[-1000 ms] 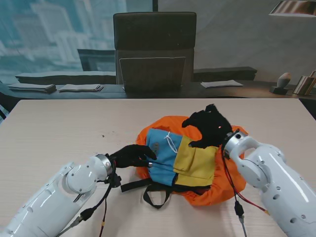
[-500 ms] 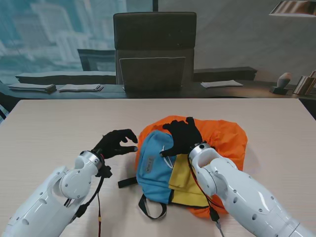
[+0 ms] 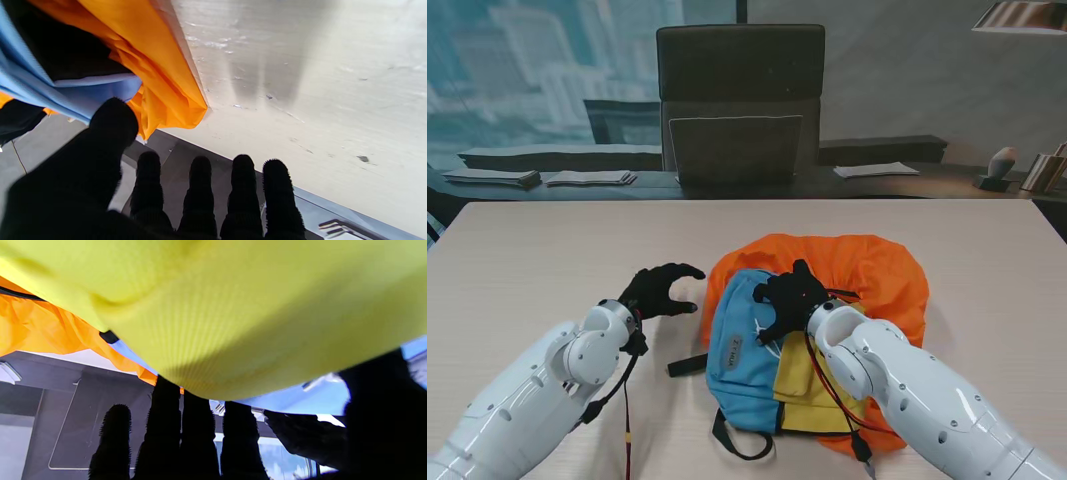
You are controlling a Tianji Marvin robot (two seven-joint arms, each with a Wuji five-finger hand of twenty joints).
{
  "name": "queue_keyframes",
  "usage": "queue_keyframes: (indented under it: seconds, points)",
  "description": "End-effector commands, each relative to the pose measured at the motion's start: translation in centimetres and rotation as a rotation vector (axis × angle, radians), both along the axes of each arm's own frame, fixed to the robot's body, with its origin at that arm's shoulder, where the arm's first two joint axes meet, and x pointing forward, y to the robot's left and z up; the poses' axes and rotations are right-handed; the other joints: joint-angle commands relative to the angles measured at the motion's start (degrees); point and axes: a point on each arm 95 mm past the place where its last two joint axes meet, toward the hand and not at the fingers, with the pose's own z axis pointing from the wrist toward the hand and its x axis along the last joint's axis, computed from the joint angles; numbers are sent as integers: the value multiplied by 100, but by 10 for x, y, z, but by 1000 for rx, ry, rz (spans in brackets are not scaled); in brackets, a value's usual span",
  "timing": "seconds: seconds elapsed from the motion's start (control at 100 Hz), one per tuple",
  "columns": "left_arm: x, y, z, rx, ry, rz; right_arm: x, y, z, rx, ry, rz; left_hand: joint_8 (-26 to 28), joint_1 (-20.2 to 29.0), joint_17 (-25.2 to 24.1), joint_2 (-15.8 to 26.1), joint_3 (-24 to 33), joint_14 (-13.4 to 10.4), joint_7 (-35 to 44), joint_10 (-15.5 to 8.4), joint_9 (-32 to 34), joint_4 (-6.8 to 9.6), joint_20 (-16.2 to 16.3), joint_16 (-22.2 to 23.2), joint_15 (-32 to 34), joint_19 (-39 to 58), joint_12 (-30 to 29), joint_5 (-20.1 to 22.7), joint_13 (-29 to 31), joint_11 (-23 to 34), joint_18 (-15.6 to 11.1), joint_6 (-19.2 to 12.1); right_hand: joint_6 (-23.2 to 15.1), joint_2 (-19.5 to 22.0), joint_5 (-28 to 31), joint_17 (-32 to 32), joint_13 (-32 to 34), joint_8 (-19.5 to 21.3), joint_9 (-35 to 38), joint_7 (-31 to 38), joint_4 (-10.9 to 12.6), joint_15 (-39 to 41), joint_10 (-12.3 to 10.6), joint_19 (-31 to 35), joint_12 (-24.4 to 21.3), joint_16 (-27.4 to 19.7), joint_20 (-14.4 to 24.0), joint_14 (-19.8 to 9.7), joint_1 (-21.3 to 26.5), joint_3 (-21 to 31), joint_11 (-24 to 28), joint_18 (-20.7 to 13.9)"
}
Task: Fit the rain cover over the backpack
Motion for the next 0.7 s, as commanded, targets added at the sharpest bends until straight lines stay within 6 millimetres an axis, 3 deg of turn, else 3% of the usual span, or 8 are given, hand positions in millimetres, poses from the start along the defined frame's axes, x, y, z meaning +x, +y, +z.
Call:
queue_keyframes:
  seconds: [0.0,0.03,0.06,0.09,0.15,0.28,0.48,0.69]
  points:
    - [13,-10,15,17,-40,-36,0,-3,-10,-3,29,-4,-627,-267,-185,-175,-113,-205,-952,-187,-327,47,-115,-118,-226,-170,-238,-256,-370,-364,-265,-137,-414,-5,567,-76,301,387,421,473,287,212,-137,272,151,124,-95,-61,662,943,216,103]
    - [18,-12,15,32,-38,-42,0,-2,-10,5,28,1,-833,-283,-177,-215,-173,-222,-1337,-193,-354,42,-168,-117,-249,-259,-278,-254,-445,-536,-286,-141,-555,-455,791,-75,406,528,615,592,91,268,-198,371,174,146,-150,-75,503,2180,271,114]
    - [22,-14,15,40,-31,-48,0,-2,-11,10,24,5,-942,-305,-173,-223,-223,-217,-1549,-186,-379,34,-212,-117,-276,-338,-262,-246,-504,-647,-294,-126,-674,-766,992,-69,511,620,809,713,-84,323,-254,518,207,167,-147,-96,440,2881,342,119]
    - [26,-17,14,47,-20,-54,1,-1,-11,12,17,11,-1082,-307,-165,-221,-274,-234,-1821,-201,-412,31,-283,-145,-350,-476,-263,-234,-570,-839,-299,-209,-862,-1040,1172,-48,670,301,1095,1107,-683,395,-307,652,292,190,-141,-120,624,3149,416,138]
    - [34,-22,11,48,-13,-63,1,-1,-12,15,2,23,-1181,-233,-159,-208,-235,-250,-2021,-234,-481,46,-372,-260,-591,-652,-216,-215,-599,-1082,-294,-409,-1295,-1351,1383,48,966,125,1533,1816,-1001,527,-363,774,493,226,-95,-130,957,3284,562,182]
    - [51,-33,7,65,-6,-76,2,0,-14,51,-45,39,-1143,-157,-162,-222,-142,-241,-1962,-229,-559,55,-482,-286,-796,-877,-29,-185,-627,-1256,-276,-532,-1763,-1435,2520,315,1624,517,2632,2365,-903,872,-297,983,837,316,33,-136,1375,3699,730,262]
    - [67,-54,-2,58,54,-105,2,-1,-13,91,-62,41,-1166,-274,-144,-454,-189,-295,-2020,-250,-650,-20,-834,-366,-1345,-1850,42,-192,-685,-1622,-112,-286,-1725,-1280,2632,270,1590,1169,2618,2184,-872,1053,-232,976,1378,368,85,-131,1345,3936,681,211]
    - [73,-75,-15,13,130,-149,3,-4,-14,102,-73,37,-45,-511,-201,-700,-184,-367,231,-262,-648,-150,-796,-442,-1742,-3642,-49,-129,-751,-1680,125,241,-1744,-1295,2613,252,1539,1314,2554,2154,-890,1063,-225,973,1485,376,87,-132,1312,4005,723,201]
